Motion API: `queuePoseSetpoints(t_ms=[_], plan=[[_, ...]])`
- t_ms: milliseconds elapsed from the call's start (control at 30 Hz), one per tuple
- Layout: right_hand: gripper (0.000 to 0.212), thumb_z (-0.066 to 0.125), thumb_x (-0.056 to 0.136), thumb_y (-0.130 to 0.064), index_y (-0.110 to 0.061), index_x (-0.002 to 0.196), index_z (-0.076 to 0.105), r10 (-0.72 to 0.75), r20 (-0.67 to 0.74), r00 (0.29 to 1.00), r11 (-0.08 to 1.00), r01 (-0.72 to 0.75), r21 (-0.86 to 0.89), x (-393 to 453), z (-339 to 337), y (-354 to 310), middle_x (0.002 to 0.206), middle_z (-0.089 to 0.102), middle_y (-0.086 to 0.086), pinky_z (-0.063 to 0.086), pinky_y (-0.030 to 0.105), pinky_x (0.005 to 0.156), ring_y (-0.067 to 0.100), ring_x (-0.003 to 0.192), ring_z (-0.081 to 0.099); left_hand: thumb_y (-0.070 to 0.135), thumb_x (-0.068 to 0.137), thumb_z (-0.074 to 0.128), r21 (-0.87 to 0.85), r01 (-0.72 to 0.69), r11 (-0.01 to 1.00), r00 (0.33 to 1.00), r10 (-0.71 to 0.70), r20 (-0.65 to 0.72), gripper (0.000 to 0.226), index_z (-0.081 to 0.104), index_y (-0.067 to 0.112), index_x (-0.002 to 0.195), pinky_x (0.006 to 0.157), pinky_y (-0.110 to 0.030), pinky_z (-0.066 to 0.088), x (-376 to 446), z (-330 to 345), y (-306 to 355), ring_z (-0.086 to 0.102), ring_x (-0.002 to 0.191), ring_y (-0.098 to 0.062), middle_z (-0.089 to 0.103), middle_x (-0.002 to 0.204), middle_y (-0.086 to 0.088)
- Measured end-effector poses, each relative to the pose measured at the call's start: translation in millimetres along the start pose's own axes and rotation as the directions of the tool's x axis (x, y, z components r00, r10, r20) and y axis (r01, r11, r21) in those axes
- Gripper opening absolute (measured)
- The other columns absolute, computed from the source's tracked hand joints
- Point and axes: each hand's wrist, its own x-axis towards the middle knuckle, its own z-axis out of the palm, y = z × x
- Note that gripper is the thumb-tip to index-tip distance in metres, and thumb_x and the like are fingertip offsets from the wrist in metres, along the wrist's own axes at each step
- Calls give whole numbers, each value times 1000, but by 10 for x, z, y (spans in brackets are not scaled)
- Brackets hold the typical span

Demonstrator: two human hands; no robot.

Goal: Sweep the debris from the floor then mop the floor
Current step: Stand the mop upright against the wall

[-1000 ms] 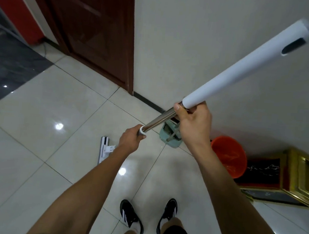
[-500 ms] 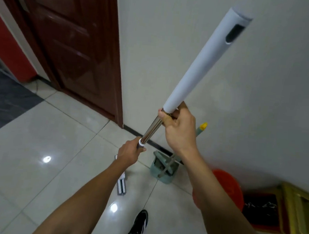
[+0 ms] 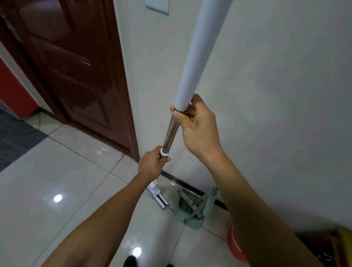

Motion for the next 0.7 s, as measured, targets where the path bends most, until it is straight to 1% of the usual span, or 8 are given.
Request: queuePoseSetpoints(t_ms=[133, 200, 267, 300, 367, 500, 567, 700], plan=[[24, 68, 91, -22, -39, 101, 54, 46, -36, 998, 999, -46, 17, 322, 31, 174, 93, 71, -11, 58, 22, 77, 4, 88, 69, 47, 87, 67, 3, 0, 1000, 1000, 0, 3, 23, 58, 27, 94, 72, -41, 54, 354, 49, 35, 65, 79, -26, 71, 82, 0], [28, 66, 92, -21, -44, 99, 53, 66, -49, 997, 998, -66, 17, 490, 76, 251, 95, 72, -8, 60, 29, 81, 7, 91, 69, 47, 87, 66, 11, -14, 1000, 1000, 14, 0, 24, 59, 26, 94, 69, -40, 53, 526, 77, 19, 64, 78, -25, 71, 80, 0], [27, 64, 93, -18, -41, 103, 53, 88, -74, 993, 996, -86, 30, 644, 127, 335, 97, 72, -1, 59, 40, 86, 15, 94, 70, 49, 88, 65, 26, -25, 999, 1000, 25, 14, 26, 59, 24, 93, 69, -40, 53, 690, 97, -5, 64, 77, -25, 71, 78, 0], [23, 62, 93, -16, -34, 106, 54, 99, -85, 991, 995, -96, 43, 717, 152, 383, 98, 72, 2, 59, 45, 87, 18, 95, 70, 50, 88, 65, 38, -27, 999, 999, 26, 24, 27, 59, 24, 93, 69, -40, 53, 777, 105, -15, 64, 76, -25, 71, 78, 0], [19, 59, 93, -15, -26, 107, 55, 131, -99, 986, 991, -126, 54, 853, 198, 487, 98, 72, 2, 58, 48, 88, 21, 95, 70, 51, 88, 65, 57, -18, 998, 998, 15, 60, 28, 59, 24, 94, 71, -40, 53, 940, 152, -44, 65, 77, -26, 71, 81, 0], [15, 57, 90, -18, -30, 98, 54, 193, -114, 975, 981, -196, -11, 1119, 257, 662, 95, 72, 3, 58, 49, 83, 24, 89, 70, 48, 89, 66, 36, 27, 999, 991, -31, 131, 27, 60, 23, 98, 73, -37, 53, 1213, 249, -76, 67, 79, -24, 72, 85, -1], [12, 58, 93, -17, -23, 102, 54, 206, -108, 973, 976, -212, -44, 1222, 273, 755, 97, 71, 7, 58, 47, 82, 27, 89, 69, 46, 90, 66, 19, 41, 999, 988, -43, 146, 28, 62, 21, 101, 75, -38, 54, 1316, 303, -105, 68, 81, -25, 73, 87, -3], [20, 58, 97, -11, -17, 115, 53, 230, -131, 964, 970, -238, -53, 1404, 266, 863, 104, 72, 1, 58, 39, 88, 15, 96, 70, 44, 90, 65, -5, 34, 999, 989, -33, 142, 28, 62, 20, 104, 77, -42, 56, 1501, 366, -98, 69, 82, -26, 73, 88, -5]])
